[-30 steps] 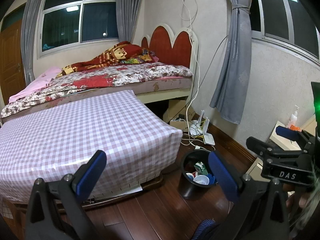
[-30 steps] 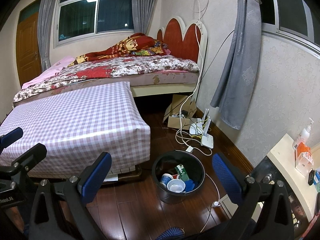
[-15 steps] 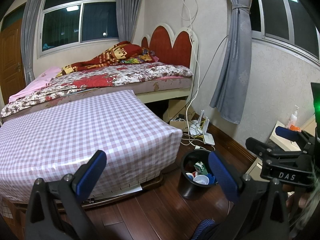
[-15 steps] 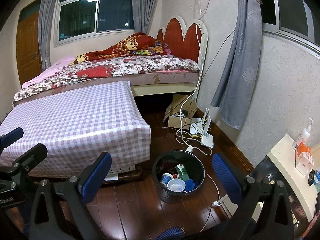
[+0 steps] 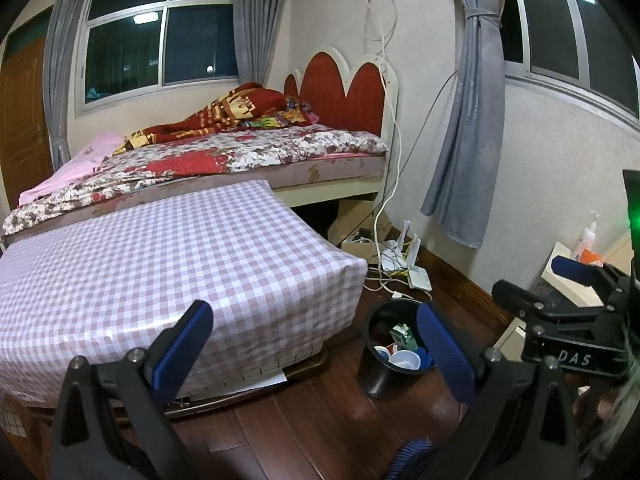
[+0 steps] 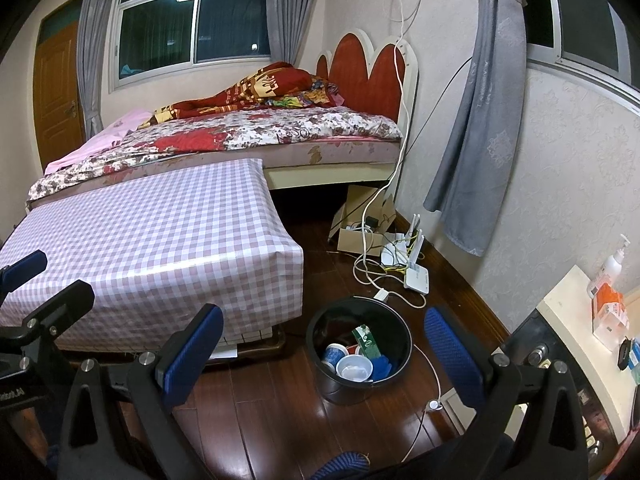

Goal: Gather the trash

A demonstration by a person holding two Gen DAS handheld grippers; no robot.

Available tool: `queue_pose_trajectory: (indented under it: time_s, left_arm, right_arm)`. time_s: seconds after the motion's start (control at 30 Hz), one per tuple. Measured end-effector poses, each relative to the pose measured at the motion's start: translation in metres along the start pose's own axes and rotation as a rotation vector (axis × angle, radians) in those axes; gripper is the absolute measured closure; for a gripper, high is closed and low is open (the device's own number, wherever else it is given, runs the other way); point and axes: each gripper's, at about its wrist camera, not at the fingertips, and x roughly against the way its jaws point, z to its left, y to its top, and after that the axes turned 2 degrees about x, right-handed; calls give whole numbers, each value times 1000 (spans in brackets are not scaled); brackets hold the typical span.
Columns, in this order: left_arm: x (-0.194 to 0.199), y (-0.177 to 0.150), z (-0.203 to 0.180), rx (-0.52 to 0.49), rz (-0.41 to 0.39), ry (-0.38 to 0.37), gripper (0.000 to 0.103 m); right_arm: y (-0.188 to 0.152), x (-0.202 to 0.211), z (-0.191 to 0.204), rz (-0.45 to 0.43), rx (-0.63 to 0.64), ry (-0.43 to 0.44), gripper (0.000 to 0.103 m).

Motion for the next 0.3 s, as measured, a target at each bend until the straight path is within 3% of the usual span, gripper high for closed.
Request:
queue_pose_trajectory:
  time_s: [0.3]
  left_arm:
    - [1,0,-7,-21,-10,-36,1]
  right_arm:
    - [0,-1,0,2,1,2,1]
